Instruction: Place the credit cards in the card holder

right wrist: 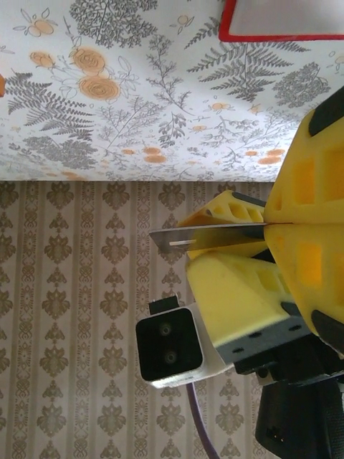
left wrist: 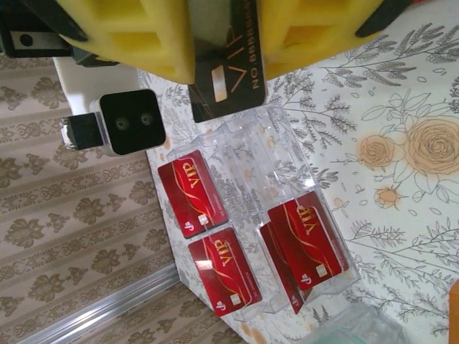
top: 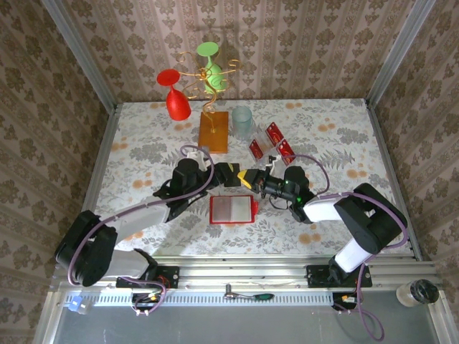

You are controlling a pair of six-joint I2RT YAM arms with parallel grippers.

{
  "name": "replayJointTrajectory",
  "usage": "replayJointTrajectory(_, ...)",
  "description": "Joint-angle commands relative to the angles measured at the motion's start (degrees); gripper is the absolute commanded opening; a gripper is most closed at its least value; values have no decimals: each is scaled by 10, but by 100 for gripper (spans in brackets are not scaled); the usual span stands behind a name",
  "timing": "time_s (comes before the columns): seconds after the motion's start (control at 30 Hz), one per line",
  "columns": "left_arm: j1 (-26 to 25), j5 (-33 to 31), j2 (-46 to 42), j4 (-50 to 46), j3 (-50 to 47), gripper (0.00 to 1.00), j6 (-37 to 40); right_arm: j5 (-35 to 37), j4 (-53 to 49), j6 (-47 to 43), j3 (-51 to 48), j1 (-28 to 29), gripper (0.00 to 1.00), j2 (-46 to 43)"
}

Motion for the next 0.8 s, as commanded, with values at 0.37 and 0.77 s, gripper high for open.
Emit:
replayJointTrajectory(0.37, -12, 31, -1, 73, -17, 0, 0, -4, -316, -140, -4, -43, 88, -180)
replayJointTrajectory(0.77, -11, 55, -21, 48, -35, 0, 42, -3, -612, -336, 72, -75, 73, -321)
